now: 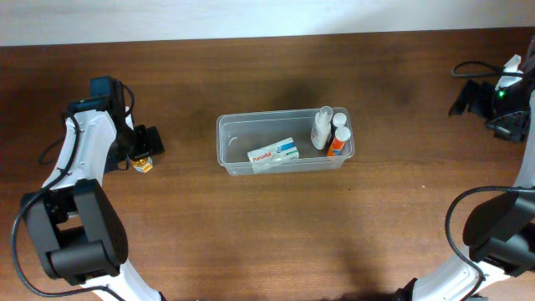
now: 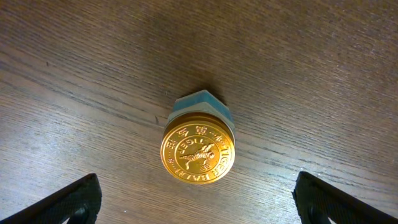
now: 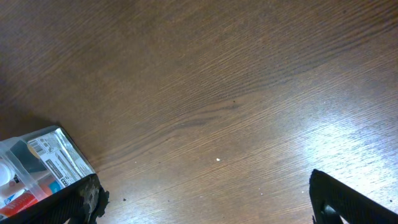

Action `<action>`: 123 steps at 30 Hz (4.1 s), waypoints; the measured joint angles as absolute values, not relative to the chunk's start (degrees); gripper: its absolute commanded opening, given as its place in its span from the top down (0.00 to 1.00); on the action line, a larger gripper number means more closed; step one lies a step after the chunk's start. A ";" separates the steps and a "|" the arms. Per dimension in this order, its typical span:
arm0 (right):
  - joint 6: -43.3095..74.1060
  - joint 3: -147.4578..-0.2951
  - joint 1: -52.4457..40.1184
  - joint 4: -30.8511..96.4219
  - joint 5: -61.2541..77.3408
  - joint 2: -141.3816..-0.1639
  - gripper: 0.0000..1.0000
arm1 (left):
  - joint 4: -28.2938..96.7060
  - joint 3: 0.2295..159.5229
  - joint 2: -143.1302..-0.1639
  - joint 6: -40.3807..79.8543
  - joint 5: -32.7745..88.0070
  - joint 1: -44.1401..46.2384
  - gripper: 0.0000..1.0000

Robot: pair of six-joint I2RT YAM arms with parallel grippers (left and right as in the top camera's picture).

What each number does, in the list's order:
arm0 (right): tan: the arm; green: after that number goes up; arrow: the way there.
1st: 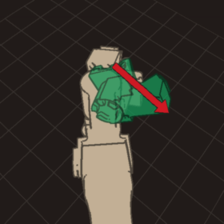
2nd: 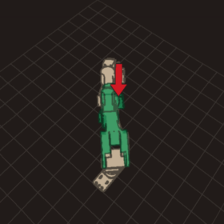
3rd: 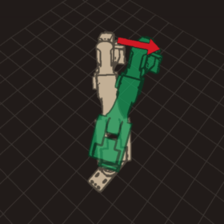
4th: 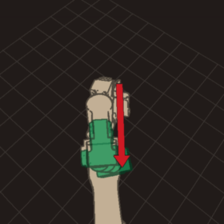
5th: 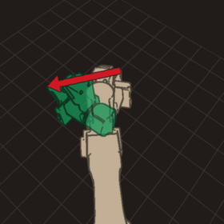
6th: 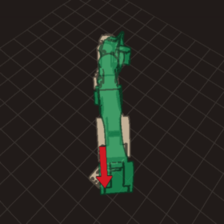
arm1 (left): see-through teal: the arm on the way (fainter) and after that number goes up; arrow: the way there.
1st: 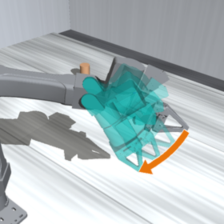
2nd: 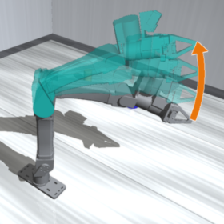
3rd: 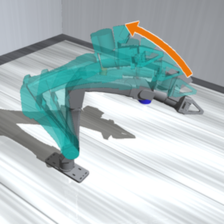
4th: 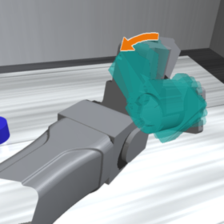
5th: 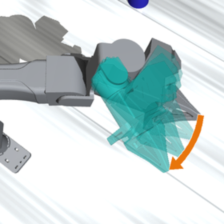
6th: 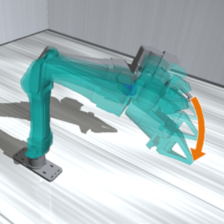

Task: Pack container
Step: 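Lower the left gripper down around the gold-lidded jar, then close the left gripper on the jar's sides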

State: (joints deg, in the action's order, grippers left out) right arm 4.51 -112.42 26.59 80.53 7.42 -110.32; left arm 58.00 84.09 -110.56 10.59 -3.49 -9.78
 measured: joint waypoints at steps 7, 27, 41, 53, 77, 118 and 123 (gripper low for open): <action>4.54 -112.42 26.59 80.53 7.42 -110.32 0.02 | 56.64 82.56 -110.56 10.57 -3.49 -9.78 0.01; 4.54 -112.42 26.59 80.53 7.42 -110.32 0.02 | 50.28 79.92 -110.56 10.59 -3.49 -9.78 0.01; 4.56 -112.42 26.59 80.53 7.42 -110.32 0.02 | 50.22 79.92 -112.29 10.59 -3.20 -9.78 0.02; 4.58 -112.42 26.59 80.53 7.42 -110.30 0.02 | 48.97 79.92 -112.51 10.76 -3.03 -9.78 0.11; 4.54 -112.42 26.59 80.53 7.42 -110.32 0.02 | 47.46 79.90 -115.90 10.76 -3.03 -9.78 0.11; 4.56 -112.42 26.59 80.53 7.42 -110.32 0.02 | 47.99 80.03 -115.92 11.22 -3.05 -9.78 0.52; 4.54 -112.42 26.59 80.53 7.42 -110.32 0.02 | 49.43 80.90 -115.92 11.22 -3.05 -9.78 0.54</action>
